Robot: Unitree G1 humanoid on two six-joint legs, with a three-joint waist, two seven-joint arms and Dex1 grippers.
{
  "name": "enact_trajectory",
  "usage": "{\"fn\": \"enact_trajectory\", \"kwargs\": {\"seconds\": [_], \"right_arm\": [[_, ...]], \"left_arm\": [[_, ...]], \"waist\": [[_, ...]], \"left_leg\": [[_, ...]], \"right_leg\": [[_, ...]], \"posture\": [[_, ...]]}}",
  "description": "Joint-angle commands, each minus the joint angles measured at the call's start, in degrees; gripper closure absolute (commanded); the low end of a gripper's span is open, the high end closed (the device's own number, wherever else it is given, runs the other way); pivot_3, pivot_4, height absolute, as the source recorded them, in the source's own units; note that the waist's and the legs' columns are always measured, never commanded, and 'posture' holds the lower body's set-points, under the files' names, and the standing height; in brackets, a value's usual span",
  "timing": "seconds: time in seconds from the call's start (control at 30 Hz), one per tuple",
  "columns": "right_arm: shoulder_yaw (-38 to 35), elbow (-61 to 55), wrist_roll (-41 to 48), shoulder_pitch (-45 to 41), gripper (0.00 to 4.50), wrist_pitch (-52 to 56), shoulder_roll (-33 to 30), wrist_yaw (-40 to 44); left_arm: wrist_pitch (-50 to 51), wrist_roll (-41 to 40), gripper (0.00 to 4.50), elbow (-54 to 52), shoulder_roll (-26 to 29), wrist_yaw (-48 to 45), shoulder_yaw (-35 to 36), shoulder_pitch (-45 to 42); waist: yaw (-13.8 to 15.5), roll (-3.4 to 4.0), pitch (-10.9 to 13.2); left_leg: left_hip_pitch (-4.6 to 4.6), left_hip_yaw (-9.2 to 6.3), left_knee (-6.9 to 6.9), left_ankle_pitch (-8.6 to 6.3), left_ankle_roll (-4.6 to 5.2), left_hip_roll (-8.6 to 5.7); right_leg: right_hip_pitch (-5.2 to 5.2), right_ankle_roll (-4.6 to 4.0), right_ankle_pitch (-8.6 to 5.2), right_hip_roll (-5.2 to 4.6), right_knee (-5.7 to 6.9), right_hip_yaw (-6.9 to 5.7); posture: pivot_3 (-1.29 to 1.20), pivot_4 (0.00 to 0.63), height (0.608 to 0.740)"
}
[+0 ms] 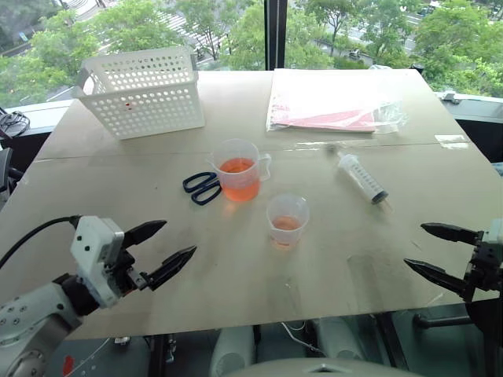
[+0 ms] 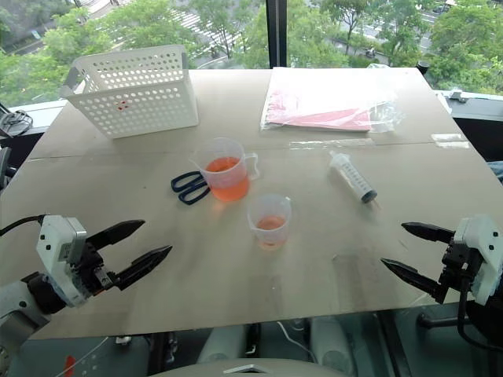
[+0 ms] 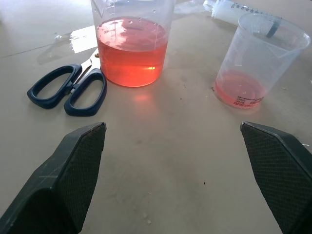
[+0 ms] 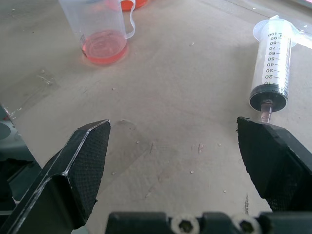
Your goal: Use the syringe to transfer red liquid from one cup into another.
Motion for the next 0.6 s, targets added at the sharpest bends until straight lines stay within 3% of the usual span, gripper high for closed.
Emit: {"fn": "enact_trajectory", "kwargs": {"seconds": [0.03,0.17,0.33,0.47,0.6], "right_arm": [[0.98,-2.79,0.6,-2.89,0.06,1.58,0.25,-4.27],[3.82,-2.28,2.33,-10.91,0.06,8.87,-0.81,-11.78],[13.96,1.31,-1.31,-27.15,0.06,24.01,-8.06,-21.48],[28.2,14.59,-6.18,-49.34,0.06,35.18,-6.48,-25.63],[38.25,28.36,-8.95,-69.78,0.06,46.55,-0.31,-26.63]], "left_arm": [[1.23,-2.27,0.0,-2.15,1.1,1.14,-0.51,-1.85],[3.62,-6.19,0.0,-4.48,2.66,2.97,-1.4,-6.28],[3.37,-10.25,0.0,-7.04,3.41,3.96,-2.87,-10.92],[4.88,-17.01,0.0,-7.62,7.84,1.7,-2.57,-14.92],[5.95,-20.59,0.0,-7.33,11.09,1.37,-1.99,-17.11]], "waist": [[0.0,0.0,0.0],[-0.08,0.03,0.04],[-0.3,0.1,0.08],[-0.5,0.05,0.16],[-0.56,0.15,0.28]], "left_leg": [[0.0,0.0,0.0,0.0,0.0,0.0],[0.06,-0.01,0.09,-0.12,-0.21,0.05],[-0.01,0.19,0.07,0.01,0.01,0.02],[-0.09,0.21,-0.07,0.0,0.01,-0.06],[-0.19,0.24,-0.18,0.0,0.02,-0.15]], "right_leg": [[0.0,0.0,0.0,0.0,0.0,0.0],[-0.01,0.0,0.0,-0.01,0.01,0.01],[-0.11,-0.02,0.02,-0.05,0.02,0.09],[-0.24,-0.24,0.14,0.02,0.0,0.08],[-0.42,-0.26,0.16,0.09,0.02,0.12]], "posture": [[0.0,0.15,0.74],[0.0,0.15,0.74],[0.0,0.15,0.74],[0.0,0.15,0.74],[0.0,0.15,0.74]]}}
